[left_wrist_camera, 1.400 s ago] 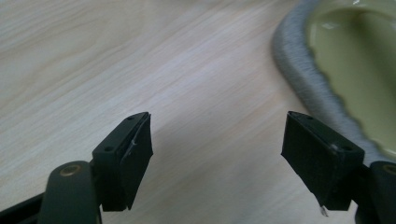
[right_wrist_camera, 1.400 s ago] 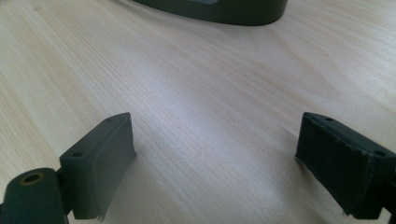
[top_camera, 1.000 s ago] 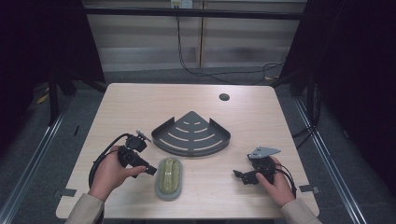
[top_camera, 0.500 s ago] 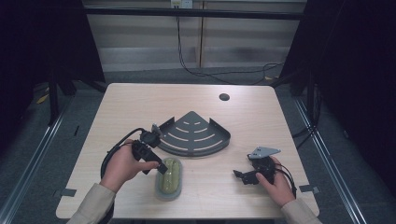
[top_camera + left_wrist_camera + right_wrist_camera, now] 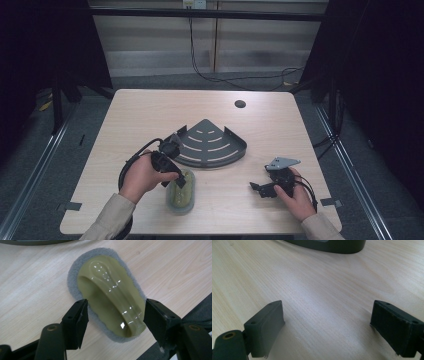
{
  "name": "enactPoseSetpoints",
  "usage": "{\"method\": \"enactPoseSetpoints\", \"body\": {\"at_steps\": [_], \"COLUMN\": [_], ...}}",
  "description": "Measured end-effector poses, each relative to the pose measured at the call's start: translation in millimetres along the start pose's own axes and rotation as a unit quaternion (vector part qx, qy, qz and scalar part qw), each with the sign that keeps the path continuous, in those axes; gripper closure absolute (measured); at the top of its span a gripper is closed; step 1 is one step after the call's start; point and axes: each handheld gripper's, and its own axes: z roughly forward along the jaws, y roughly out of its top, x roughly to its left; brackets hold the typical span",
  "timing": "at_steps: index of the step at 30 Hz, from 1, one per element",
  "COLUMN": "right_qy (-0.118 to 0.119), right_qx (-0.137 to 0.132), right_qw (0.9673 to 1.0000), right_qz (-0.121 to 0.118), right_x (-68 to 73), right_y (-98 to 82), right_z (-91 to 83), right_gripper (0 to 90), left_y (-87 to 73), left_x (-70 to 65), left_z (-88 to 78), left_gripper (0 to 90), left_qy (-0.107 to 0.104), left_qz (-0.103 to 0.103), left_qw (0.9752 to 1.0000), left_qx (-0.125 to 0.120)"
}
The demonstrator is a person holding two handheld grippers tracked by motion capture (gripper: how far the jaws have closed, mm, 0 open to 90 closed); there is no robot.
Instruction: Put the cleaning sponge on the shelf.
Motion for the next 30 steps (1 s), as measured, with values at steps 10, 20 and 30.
{"method": "enactPoseSetpoints", "body": {"at_steps": [10, 20, 30], "right_qy": [-0.001, 0.000, 0.000], "right_qx": [0.001, 0.000, 0.000], "right_qw": [1.0000, 1.0000, 1.0000], "right_qz": [0.000, 0.000, 0.000], "right_x": [0.1, 0.0, 0.0], "right_y": [0.0, 0.0, 0.0], "right_z": [-0.2, 0.0, 0.0], "right_gripper": [10.6, 10.6, 10.6], "left_y": [5.7, 0.2, -3.3], "left_x": [-8.5, -2.8, 4.9], "left_z": [11.3, -7.6, -29.2], "left_gripper": [57.7, 72.6, 72.5], "left_qy": [0.004, 0.014, 0.011], "left_qz": [-0.007, 0.009, 0.031], "left_qw": [0.9997, 0.9997, 0.9994], "left_qx": [0.021, 0.020, 0.006]}}
